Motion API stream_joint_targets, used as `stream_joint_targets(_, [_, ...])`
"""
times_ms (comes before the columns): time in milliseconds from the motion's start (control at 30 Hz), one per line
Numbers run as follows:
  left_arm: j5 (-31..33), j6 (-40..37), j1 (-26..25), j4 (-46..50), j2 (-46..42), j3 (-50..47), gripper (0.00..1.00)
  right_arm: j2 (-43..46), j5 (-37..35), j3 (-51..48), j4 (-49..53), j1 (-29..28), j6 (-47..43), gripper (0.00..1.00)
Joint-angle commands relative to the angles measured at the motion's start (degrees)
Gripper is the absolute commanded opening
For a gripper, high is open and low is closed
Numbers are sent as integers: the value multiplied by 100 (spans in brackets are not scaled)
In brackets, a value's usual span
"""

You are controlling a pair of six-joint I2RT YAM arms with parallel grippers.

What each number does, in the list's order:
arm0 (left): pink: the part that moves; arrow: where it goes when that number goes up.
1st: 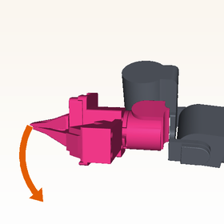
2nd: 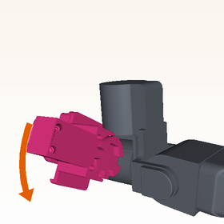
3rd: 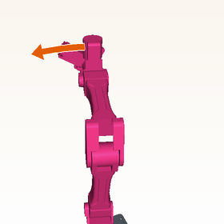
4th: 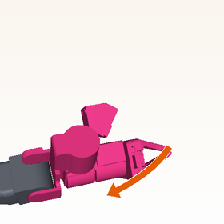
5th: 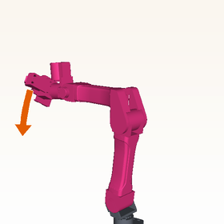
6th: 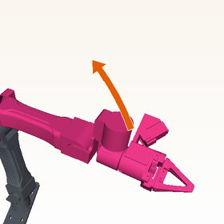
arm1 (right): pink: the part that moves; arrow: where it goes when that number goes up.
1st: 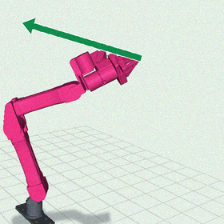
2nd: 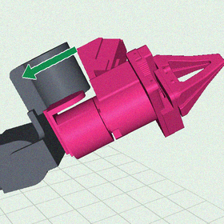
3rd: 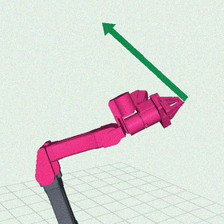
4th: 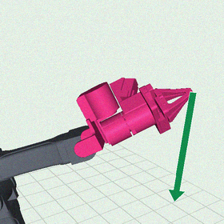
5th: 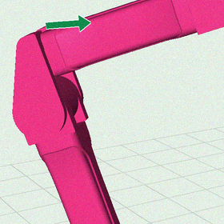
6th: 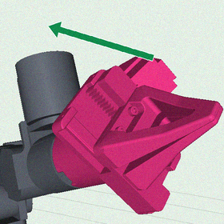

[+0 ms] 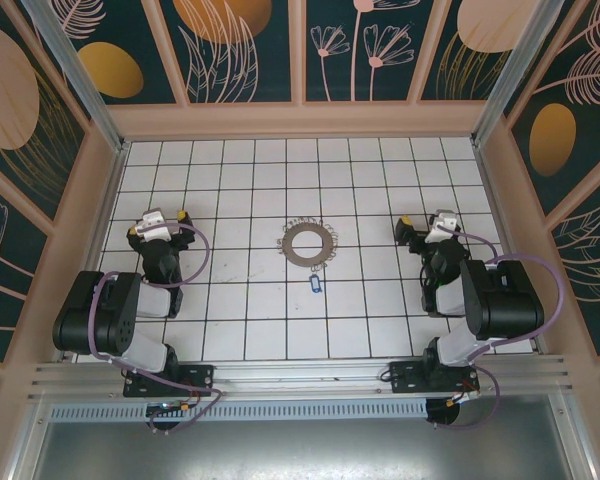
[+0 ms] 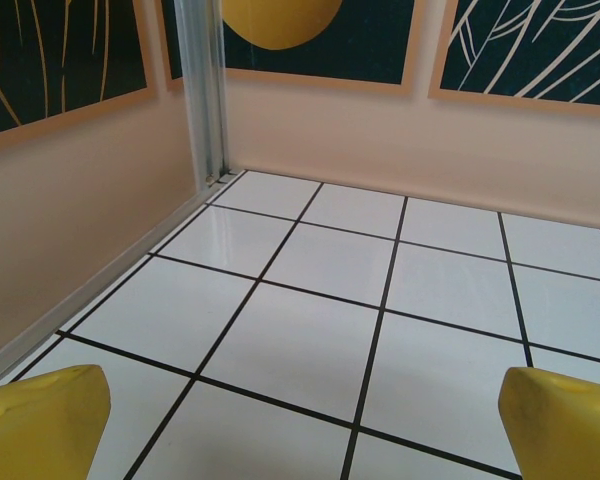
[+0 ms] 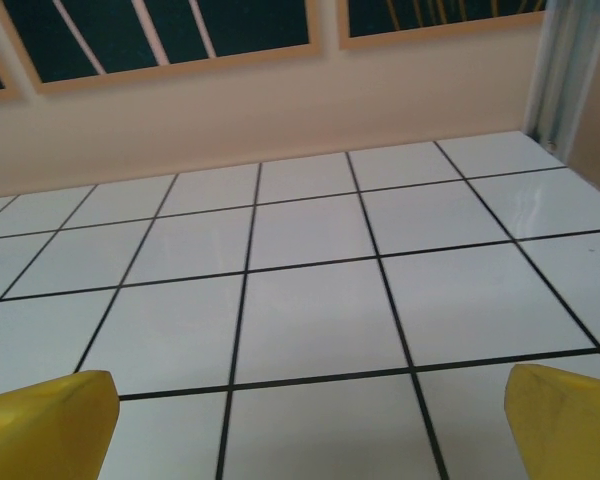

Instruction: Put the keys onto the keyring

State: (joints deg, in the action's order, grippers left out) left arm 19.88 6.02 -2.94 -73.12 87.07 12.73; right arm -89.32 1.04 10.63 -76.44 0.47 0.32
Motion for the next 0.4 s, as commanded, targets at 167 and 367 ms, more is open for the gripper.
stream_joint_targets(167, [-71, 9, 39, -225, 26, -37, 99, -17, -398, 112, -72, -21, -5, 99])
stream_joint_targets(367, [-77, 2, 39, -220, 19, -38, 99, -11, -218, 154, 11, 59, 21, 99])
